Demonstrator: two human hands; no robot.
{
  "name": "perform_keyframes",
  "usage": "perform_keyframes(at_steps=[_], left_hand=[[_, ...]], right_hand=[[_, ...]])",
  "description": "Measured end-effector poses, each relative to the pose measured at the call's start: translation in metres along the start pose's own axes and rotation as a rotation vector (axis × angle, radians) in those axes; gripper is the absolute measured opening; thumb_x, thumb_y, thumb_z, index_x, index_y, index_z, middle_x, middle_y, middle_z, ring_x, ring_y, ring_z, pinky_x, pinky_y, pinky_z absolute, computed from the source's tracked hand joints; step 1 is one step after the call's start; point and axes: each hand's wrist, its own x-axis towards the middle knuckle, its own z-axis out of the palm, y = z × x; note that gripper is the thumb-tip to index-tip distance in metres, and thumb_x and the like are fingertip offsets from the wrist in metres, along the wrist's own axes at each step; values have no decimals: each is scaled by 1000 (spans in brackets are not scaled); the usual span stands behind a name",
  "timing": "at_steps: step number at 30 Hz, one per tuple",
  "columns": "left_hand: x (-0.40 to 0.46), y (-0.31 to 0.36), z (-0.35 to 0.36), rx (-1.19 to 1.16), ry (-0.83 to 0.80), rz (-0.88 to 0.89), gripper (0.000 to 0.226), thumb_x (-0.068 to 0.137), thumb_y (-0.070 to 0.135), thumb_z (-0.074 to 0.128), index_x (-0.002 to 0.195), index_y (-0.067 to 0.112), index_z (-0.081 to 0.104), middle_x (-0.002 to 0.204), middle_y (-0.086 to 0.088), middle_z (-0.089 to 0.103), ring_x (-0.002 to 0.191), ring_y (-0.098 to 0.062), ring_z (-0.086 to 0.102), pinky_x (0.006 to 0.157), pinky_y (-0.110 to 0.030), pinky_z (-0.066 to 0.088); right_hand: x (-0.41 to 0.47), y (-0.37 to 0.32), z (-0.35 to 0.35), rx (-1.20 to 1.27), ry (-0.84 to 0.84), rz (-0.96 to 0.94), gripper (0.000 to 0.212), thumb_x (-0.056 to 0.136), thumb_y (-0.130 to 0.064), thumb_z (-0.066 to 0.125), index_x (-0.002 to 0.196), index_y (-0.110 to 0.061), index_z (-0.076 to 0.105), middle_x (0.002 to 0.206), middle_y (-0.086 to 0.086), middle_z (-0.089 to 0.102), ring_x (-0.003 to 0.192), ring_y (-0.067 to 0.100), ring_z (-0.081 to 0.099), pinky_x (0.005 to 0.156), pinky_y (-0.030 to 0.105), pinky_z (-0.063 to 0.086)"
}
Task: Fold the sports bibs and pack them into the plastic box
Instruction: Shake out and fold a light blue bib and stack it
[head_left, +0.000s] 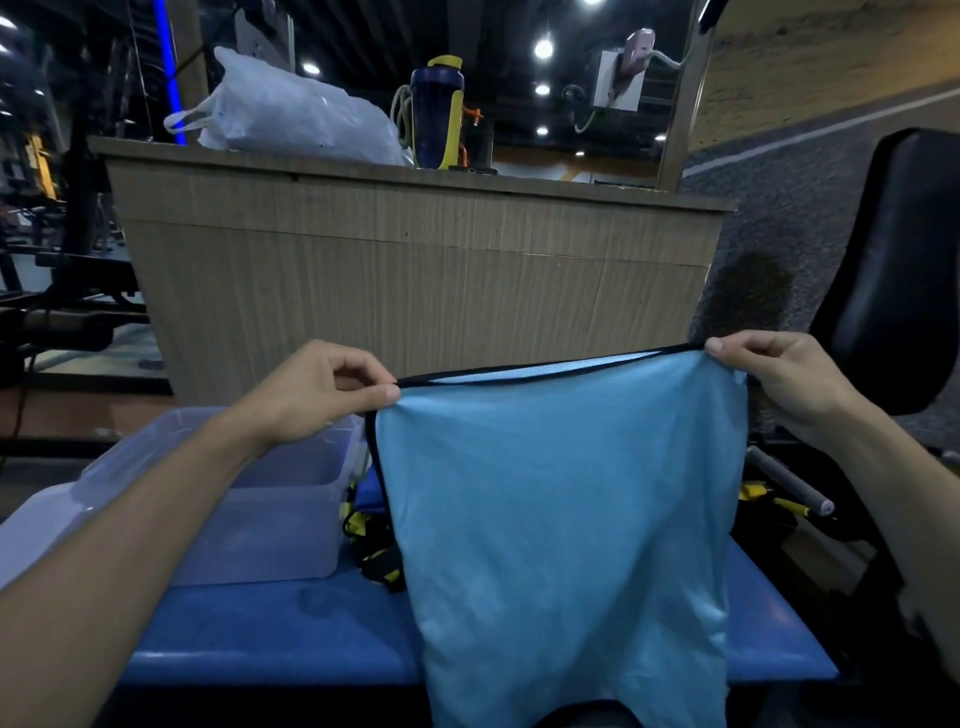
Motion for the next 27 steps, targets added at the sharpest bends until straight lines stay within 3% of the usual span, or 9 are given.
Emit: perform_keyframes(at_steps=[4, 9, 11, 15, 19, 21, 23, 25, 27], left_hand=[[6, -1, -1, -115, 159, -93, 9, 89, 4, 74, 80, 3, 73, 80, -6, 76, 76, -11, 68, 73, -20, 52], [17, -4, -9, -130, 322, -167, 18, 85, 6, 78, 69, 15, 76, 75, -5, 74, 68, -8, 66, 72, -26, 51], [19, -4, -13, -64, 341, -149, 10, 84, 10, 81, 76, 15, 78, 78, -1, 77, 72, -8, 69, 73, -26, 52], [24, 0, -28, 127, 356, -77, 7, 80, 24, 85, 83, 26, 79, 80, 13, 76, 81, -4, 71, 79, -24, 52], [27, 6, -37, 192, 324, -8, 8, 77, 29, 85, 81, 26, 79, 79, 12, 76, 75, -2, 69, 76, -22, 51], [26, 8, -42, 108, 261, 27, 19, 71, 34, 85, 84, 20, 80, 83, 3, 77, 79, -7, 69, 78, -22, 56], [23, 8, -46, 16, 143, 39, 32, 67, 41, 85, 88, 18, 80, 86, -1, 78, 80, -7, 70, 77, -17, 57], [20, 7, -50, 23, 12, 4, 25, 75, 31, 83, 98, 20, 79, 90, -2, 77, 85, -5, 70, 84, -17, 55], [20, 4, -52, 169, -95, -63, 23, 86, 20, 78, 108, 24, 76, 93, 4, 78, 90, -4, 71, 90, -19, 52]], right_hand=[[-4, 1, -6, -113, -120, 9, 36, 65, -47, 89, 79, -15, 80, 79, 0, 74, 75, 7, 67, 68, 15, 54], [-12, 2, -4, -182, -204, 36, 27, 72, -18, 77, 84, 5, 72, 75, 12, 71, 67, 12, 65, 58, 15, 54], [-14, 3, -3, -212, -244, 55, 40, 68, -25, 86, 85, 8, 71, 76, 13, 71, 68, 14, 66, 59, 16, 54], [-17, 6, -3, -270, -293, 84, 84, 38, -52, 100, 90, 8, 73, 78, 13, 74, 71, 13, 69, 63, 18, 57], [-22, 1, 1, -248, -305, 99, 44, 66, -20, 89, 89, 13, 70, 76, 17, 70, 68, 24, 64, 56, 20, 56], [-25, -1, 1, -218, -288, 101, 38, 67, -18, 83, 88, 11, 69, 74, 17, 68, 60, 17, 62, 51, 18, 52], [-28, -1, 0, -204, -236, 72, 58, 60, -39, 92, 88, 6, 71, 76, 15, 68, 59, 9, 62, 52, 16, 50], [-29, 2, -3, -176, -176, 39, 85, 39, -62, 96, 91, 0, 73, 77, 9, 72, 64, 5, 64, 56, 14, 51], [-27, 5, -5, -164, -169, 28, 92, 36, -66, 96, 99, -2, 75, 85, 17, 73, 71, 8, 65, 61, 12, 52]])
